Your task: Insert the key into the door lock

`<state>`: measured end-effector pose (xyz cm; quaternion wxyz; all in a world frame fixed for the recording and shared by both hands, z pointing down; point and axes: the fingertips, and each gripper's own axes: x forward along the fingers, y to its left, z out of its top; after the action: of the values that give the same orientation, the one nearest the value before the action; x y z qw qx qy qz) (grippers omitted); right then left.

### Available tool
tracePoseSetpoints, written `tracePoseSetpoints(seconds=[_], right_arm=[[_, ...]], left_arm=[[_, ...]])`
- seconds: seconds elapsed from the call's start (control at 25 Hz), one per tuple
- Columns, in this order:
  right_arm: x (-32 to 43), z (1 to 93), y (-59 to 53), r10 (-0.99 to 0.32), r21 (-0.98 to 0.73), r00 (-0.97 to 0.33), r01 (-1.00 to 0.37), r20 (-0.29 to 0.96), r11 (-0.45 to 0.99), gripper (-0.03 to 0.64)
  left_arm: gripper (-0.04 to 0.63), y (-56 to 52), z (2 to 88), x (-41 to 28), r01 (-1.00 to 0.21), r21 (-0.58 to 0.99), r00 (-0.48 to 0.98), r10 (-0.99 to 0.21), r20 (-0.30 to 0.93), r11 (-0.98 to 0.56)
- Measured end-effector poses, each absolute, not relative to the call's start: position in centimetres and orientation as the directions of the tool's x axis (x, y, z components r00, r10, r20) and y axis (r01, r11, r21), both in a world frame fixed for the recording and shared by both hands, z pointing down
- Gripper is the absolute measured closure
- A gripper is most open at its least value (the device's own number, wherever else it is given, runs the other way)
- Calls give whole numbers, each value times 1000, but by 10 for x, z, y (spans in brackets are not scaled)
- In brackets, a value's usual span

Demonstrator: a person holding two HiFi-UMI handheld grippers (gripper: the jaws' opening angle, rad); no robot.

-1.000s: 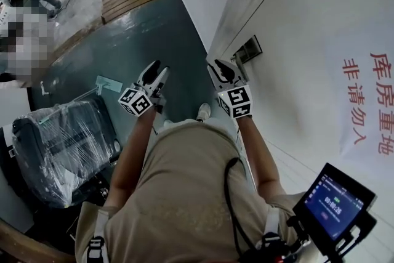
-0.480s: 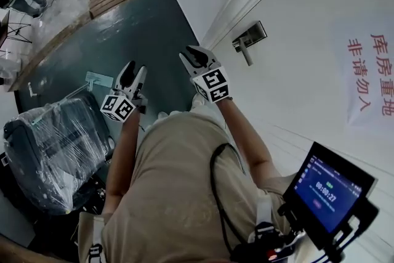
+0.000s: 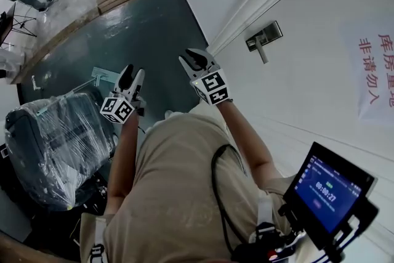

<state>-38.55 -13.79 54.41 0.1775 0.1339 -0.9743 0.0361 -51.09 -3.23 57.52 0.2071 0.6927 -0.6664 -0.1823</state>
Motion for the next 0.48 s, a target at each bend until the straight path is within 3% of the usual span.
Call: tracePoseSetpoints(seconds=[0.48], right_arm=[[-353, 581, -138, -285, 31, -853, -302, 437, 953, 529]], left_arm=[[354, 3, 594, -506, -820, 571, -11, -998, 58, 43]])
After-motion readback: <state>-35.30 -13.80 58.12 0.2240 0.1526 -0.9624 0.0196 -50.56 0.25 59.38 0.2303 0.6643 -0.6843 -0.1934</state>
